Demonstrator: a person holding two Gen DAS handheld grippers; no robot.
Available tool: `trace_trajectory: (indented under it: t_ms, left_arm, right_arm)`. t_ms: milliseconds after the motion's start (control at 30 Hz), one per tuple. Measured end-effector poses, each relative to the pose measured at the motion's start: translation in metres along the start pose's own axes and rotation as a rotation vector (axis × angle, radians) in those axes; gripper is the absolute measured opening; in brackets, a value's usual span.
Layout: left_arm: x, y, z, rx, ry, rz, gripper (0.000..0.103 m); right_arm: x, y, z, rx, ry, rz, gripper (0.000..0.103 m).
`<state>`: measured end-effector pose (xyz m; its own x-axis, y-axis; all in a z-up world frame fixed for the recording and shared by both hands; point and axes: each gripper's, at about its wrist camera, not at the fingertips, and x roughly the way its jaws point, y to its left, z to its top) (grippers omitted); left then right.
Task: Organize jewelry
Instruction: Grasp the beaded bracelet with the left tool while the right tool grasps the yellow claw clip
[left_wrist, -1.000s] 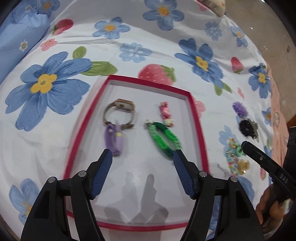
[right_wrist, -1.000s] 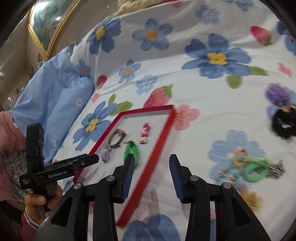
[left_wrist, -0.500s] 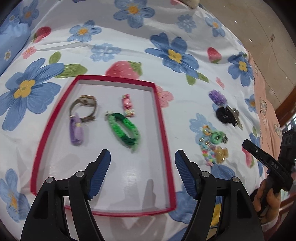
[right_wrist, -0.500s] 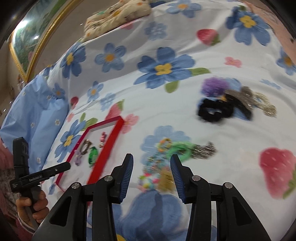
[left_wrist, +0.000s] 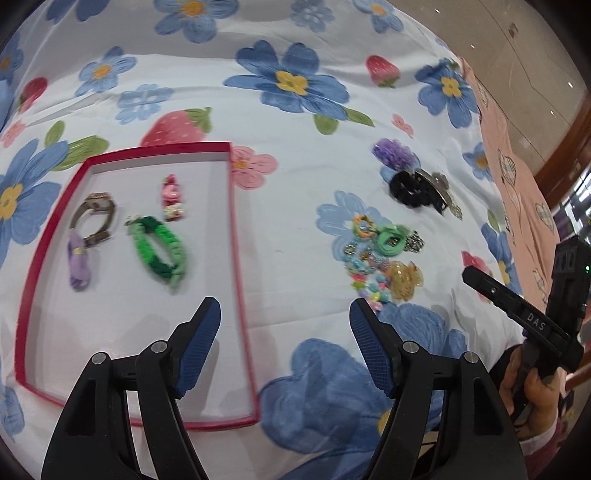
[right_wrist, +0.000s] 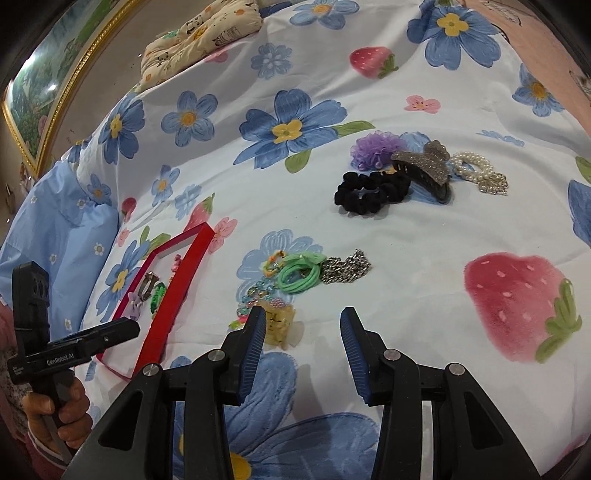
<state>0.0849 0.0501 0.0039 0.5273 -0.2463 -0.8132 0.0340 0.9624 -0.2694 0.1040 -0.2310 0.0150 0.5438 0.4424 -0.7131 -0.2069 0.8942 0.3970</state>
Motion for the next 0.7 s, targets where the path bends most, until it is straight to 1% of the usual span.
trace_trajectory:
  t_ms: [100,267,500,667,700]
  left_arm:
    - [0.007,-0.013,0.003,0.029,0.010,0.000,0.072]
    - [0.020,-0.028,0.008,0.072,0.027,0.016,0.072]
    - [0.040,-0.037,0.006,0.104,0.062,0.040,0.072]
    - [0.051,-0.040,0.004,0.116,0.087,0.028,0.072]
    - [0.052,-0.041,0.004,0.119,0.089,0.026,0.071]
  right_arm:
    - [0.003,-0.002,0.003,-0.011,0.009,-0.012,0.044]
    - [0.006,-0.006,0.006,-0.016,0.025,-0.005,0.044]
    - [0.012,0.008,0.001,-0.031,0.062,0.084,0.045]
    - [0.031,0.017,-0.001,-0.042,0.093,0.096,0.044]
    - [0.034,0.017,-0.001,-0.037,0.097,0.099,0.044]
